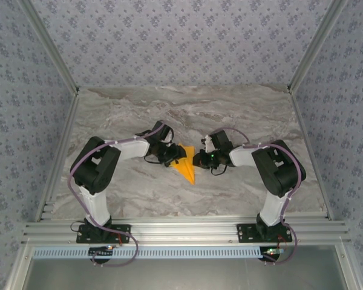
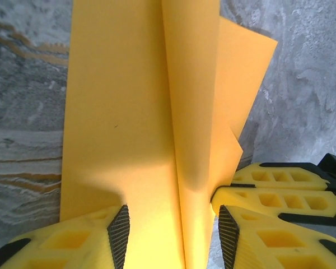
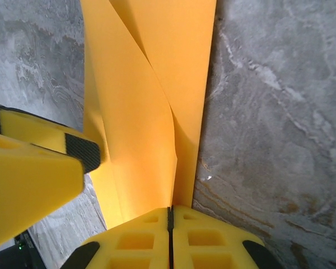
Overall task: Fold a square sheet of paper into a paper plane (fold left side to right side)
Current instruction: Fourth fold the wing at the center of the table.
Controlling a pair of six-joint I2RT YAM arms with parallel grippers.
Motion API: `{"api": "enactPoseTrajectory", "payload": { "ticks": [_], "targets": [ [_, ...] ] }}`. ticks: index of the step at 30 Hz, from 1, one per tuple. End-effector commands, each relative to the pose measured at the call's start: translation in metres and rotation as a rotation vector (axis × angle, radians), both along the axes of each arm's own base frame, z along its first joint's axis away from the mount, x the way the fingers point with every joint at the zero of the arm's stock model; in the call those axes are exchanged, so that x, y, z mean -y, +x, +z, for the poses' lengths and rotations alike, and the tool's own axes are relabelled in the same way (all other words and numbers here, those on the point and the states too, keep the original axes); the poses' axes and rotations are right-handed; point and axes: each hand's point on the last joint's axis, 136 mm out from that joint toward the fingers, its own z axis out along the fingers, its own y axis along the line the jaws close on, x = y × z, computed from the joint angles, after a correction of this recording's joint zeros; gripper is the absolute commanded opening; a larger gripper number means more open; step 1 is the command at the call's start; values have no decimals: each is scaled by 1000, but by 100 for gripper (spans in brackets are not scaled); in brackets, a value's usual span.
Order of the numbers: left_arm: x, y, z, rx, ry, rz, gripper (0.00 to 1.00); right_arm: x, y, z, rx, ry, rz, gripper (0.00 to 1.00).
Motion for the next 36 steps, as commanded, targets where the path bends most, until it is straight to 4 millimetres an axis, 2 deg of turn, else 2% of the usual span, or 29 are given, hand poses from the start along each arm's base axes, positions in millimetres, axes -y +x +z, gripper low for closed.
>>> {"api": "enactPoseTrajectory", "payload": {
  "ticks": [1, 5, 9, 17, 31, 36],
  "targets": [
    [5, 8, 34, 86, -14, -27, 46, 9, -11, -22, -47, -94, 11, 9],
    [16, 13, 46, 113, -46, -53, 34, 10, -14, -24, -51, -107, 17, 9],
    [31, 17, 40, 95, -64, -80, 23, 8, -16, -25, -53, -115, 22, 9],
    [43, 26, 17, 59, -53, -93, 21, 7, -17, -24, -52, -130, 37, 9],
    [14, 3, -33, -31, 73, -67, 19, 8, -17, -23, -43, -149, 50, 10],
    [6, -5, -43, -48, 103, -62, 17, 2, -8, -7, -8, -109, 54, 14]
  ]
}}
